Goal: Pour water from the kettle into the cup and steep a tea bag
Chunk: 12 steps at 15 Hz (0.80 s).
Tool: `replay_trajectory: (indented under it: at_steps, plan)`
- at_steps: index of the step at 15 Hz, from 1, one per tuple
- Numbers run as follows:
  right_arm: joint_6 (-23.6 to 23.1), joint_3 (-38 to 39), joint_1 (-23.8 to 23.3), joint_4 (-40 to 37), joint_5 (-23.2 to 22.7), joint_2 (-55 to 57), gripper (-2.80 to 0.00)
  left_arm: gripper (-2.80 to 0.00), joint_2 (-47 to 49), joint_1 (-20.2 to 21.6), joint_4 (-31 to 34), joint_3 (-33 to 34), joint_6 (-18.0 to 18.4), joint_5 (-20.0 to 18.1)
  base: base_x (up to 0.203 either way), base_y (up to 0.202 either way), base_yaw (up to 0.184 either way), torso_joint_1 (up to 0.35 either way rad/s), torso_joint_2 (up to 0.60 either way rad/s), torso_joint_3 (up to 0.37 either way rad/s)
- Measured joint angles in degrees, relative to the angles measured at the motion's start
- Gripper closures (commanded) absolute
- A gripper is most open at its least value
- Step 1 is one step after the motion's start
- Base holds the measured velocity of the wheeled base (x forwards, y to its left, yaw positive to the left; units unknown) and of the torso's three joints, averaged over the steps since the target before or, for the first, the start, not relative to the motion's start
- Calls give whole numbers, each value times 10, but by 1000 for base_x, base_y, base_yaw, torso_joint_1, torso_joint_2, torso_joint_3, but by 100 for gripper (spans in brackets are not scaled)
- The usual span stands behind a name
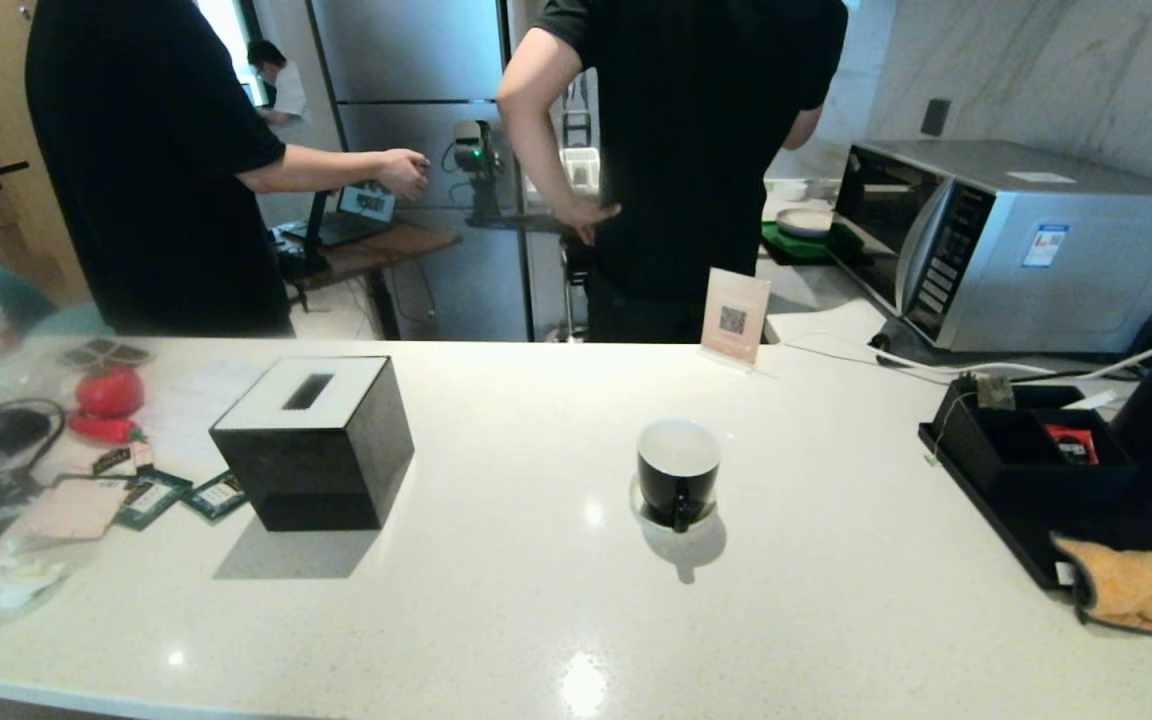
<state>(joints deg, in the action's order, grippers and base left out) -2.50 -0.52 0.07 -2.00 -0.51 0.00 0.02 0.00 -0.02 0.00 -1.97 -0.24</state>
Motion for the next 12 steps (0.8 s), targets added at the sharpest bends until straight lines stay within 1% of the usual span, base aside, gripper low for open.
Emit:
replay_trajectory:
  at_steps: [12]
  plan:
    - [1,0,0,1,0,0,0,0,0,0,0,0,-2,0,0,0,0,0,0,0]
